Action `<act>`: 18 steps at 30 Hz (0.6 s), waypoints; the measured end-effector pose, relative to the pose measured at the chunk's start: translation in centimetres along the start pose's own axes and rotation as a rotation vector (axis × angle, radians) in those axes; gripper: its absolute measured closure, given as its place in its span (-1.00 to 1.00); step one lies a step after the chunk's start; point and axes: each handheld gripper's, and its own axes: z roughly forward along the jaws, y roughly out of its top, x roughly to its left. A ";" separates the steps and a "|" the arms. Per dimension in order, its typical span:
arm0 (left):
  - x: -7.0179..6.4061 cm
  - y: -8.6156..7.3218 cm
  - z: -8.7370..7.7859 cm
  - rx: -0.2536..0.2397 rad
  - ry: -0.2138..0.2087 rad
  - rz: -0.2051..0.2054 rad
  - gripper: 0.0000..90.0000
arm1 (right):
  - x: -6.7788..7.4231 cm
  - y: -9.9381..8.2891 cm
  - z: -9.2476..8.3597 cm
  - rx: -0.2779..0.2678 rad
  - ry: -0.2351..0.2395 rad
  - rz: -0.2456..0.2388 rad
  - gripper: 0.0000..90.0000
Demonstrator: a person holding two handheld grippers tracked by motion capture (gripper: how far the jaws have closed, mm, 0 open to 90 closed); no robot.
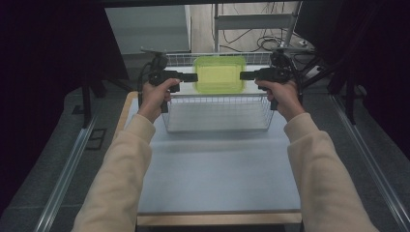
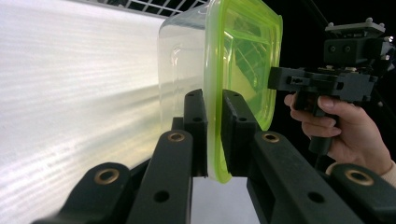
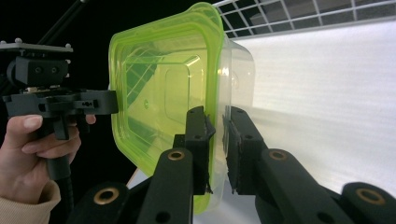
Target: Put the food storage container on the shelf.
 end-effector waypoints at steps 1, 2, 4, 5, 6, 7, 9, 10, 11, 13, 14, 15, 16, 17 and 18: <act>0.2 0.1 0.1 0.001 0.000 -0.009 0.83 | -0.1 0.2 0.2 0.001 -0.006 0.002 0.78; 0.4 0.2 0.2 0.001 0.000 -0.016 0.83 | -0.1 0.4 0.3 0.005 -0.010 0.008 0.78; 0.8 0.4 0.5 0.006 0.006 -0.028 0.83 | -0.3 0.6 0.6 0.009 -0.018 0.014 0.77; 1.0 0.5 0.6 0.010 0.006 -0.034 0.83 | -0.4 0.7 0.8 0.017 -0.024 0.023 0.77; 1.1 0.5 0.7 0.012 0.004 -0.040 0.83 | -0.6 0.7 1.0 0.019 -0.028 0.027 0.76; 1.2 0.6 0.8 0.015 0.006 -0.045 0.83 | -0.7 0.8 1.1 0.020 -0.030 0.032 0.76; 1.4 0.6 0.9 0.009 0.002 -0.058 0.82 | -0.9 0.9 1.3 0.015 -0.031 0.038 0.75; 1.4 0.6 0.9 0.006 0.005 -0.061 0.82 | -1.0 0.9 1.3 0.014 -0.032 0.040 0.75; 1.5 0.7 1.0 0.001 0.006 -0.067 0.82 | -1.0 1.0 1.4 0.014 -0.031 0.043 0.75; 1.5 0.7 1.1 -0.003 0.013 -0.073 0.82 | -1.0 1.2 1.6 0.013 -0.043 0.041 0.73; 1.5 0.8 1.2 -0.008 0.011 -0.078 0.81 | -1.0 1.2 1.7 0.013 -0.051 0.037 0.72; 1.5 0.8 1.2 -0.009 0.014 -0.078 0.81 | -1.0 1.2 1.8 0.018 -0.062 0.030 0.70; 1.5 0.8 1.3 -0.011 0.017 -0.079 0.81 | -1.0 1.3 1.9 0.016 -0.066 0.032 0.69; 1.5 0.9 1.3 -0.011 0.020 -0.080 0.80 | -1.1 1.3 2.0 0.008 -0.065 0.036 0.69; 1.5 0.9 1.4 -0.011 0.023 -0.082 0.80 | -1.2 1.3 2.0 0.002 -0.067 0.039 0.69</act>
